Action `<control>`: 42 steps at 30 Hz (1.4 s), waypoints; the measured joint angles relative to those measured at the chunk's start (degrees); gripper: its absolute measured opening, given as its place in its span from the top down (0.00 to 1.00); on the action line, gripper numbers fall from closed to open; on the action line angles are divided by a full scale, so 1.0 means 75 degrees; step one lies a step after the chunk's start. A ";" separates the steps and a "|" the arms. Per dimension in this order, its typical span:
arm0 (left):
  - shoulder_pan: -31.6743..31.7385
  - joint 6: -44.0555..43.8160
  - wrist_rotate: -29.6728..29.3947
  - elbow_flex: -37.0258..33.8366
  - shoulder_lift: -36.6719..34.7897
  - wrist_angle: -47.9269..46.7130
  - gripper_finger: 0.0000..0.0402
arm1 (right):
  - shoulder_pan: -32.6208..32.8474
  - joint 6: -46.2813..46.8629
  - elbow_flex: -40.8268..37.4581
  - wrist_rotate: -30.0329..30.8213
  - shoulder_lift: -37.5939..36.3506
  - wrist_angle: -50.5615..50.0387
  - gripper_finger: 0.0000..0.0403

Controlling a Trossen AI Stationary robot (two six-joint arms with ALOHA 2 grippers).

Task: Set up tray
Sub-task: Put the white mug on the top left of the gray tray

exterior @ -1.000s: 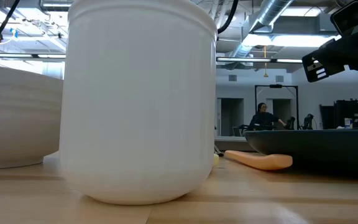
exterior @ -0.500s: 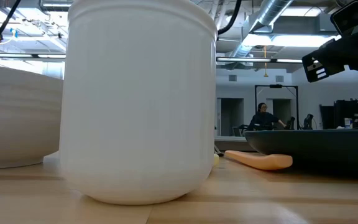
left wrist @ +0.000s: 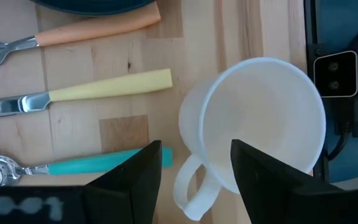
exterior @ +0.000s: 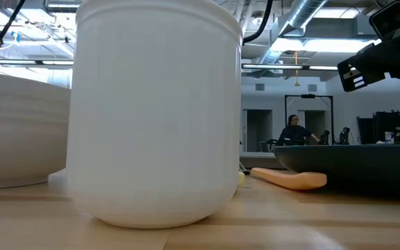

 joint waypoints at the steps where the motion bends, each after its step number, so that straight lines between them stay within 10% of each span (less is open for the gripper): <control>1: -0.0001 0.0003 -0.0011 0.0000 0.0000 -0.0001 0.55 | 0.0000 0.0000 0.0000 0.0000 0.0000 0.0000 0.78; 24: 0.0104 0.0119 0.0382 0.0023 0.0405 0.0117 0.56 | 0.0001 0.0000 0.0003 0.0024 0.0000 -0.0125 0.78; 42: 0.0107 0.0075 0.0446 0.0023 0.0396 0.0114 0.90 | 0.0001 0.0000 0.0003 0.0026 0.0000 -0.0127 0.78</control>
